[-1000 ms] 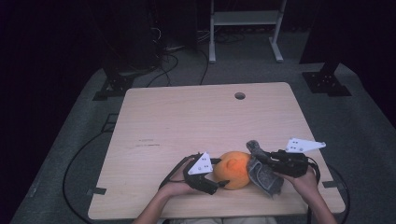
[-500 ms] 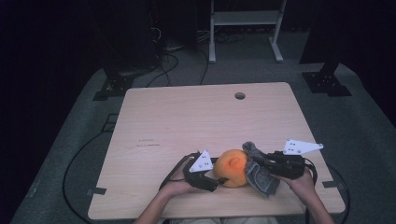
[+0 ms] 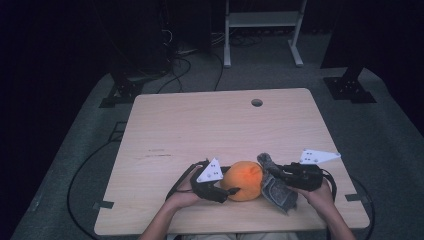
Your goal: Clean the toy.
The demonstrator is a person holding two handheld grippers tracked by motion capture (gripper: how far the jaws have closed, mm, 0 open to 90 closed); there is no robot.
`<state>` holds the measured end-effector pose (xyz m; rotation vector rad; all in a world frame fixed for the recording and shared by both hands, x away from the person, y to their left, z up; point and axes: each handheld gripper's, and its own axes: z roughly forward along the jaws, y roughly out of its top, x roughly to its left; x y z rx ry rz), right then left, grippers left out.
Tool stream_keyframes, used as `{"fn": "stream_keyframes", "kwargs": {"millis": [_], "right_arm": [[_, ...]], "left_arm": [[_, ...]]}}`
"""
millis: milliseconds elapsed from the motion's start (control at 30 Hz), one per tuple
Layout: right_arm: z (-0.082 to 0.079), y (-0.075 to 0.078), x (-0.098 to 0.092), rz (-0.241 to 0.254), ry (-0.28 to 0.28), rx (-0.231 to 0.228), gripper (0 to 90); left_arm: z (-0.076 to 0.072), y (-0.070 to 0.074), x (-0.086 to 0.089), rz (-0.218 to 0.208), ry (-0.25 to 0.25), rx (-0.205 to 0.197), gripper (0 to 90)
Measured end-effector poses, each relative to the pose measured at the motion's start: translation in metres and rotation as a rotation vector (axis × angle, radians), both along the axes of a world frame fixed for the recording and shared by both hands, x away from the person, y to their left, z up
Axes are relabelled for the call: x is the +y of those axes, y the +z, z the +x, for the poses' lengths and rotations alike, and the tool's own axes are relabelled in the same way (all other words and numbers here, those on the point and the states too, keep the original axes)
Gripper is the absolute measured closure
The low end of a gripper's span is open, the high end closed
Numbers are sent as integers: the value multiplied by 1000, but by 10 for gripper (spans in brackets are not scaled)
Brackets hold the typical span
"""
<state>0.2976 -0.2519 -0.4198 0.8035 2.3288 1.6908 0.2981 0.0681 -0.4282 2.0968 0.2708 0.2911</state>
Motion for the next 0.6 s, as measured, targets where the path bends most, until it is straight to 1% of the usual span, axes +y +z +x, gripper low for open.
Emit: {"fn": "stream_keyframes", "kwargs": {"millis": [33,100,133,167,233,300,333,367,500,600], "right_arm": [[-4,7,1,17,3,-29,765],[-12,22,5,53,24,-85,765],[-16,28,9,52,39,-112,765],[-19,33,14,37,55,-132,765],[-22,35,23,3,79,-147,765],[-22,29,31,-69,73,-151,765],[-20,25,32,-95,64,-144,766],[-17,21,30,-99,56,-136,767],[-7,10,12,-72,10,-88,767],[-3,5,-2,-81,-31,-54,767]], "left_arm": [[0,-1,-2,-4,1,1,309],[-2,-4,-7,4,-9,-9,300],[-3,-4,-9,4,-12,-16,296],[-4,-4,-10,11,-14,-24,294],[-5,-4,-12,10,-10,-23,291],[-5,-6,-12,10,-14,-18,290],[-5,-7,-12,13,-15,-16,290],[-5,-7,-12,9,-16,-16,290],[-3,-7,-12,-7,-16,-8,291],[-3,-8,-12,-11,-13,-6,286]]}}
